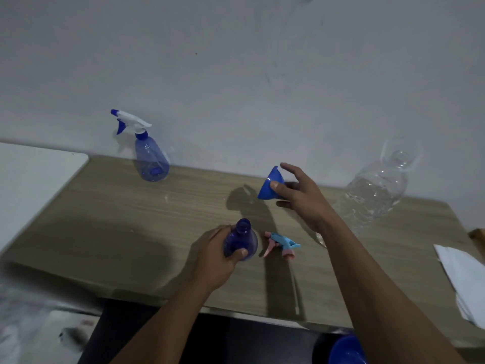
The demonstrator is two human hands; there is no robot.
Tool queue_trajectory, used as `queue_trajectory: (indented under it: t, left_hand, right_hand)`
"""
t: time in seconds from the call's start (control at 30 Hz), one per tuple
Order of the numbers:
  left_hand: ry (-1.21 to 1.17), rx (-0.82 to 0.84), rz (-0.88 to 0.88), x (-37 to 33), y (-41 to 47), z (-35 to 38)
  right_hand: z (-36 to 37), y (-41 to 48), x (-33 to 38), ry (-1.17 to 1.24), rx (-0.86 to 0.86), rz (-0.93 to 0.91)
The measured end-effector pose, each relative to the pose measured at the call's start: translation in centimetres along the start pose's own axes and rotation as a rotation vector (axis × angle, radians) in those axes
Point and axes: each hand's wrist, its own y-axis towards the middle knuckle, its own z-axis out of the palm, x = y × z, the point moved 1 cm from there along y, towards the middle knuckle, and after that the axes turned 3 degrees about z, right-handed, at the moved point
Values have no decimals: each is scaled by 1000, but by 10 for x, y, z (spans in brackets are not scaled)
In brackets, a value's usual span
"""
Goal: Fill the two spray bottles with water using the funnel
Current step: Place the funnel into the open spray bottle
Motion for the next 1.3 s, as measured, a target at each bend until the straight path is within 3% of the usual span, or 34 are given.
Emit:
queue_trajectory:
  t: [0.23, 0.4, 0.87, 1.3]
  left_hand:
    - [-10, 12, -18, -1, -2, -2]
    - [32, 2, -6, -2, -1, -2]
    - [57, 21, 20, -2, 0, -5]
    - [31, 47, -19, 7, 3, -2]
  right_hand:
    - [18, -26, 17, 37, 144, -111]
    - [37, -38, 13, -46, 48, -214]
    - [72, -46, -36, 161, -88, -333]
    - [64, -67, -48, -215, -96, -300]
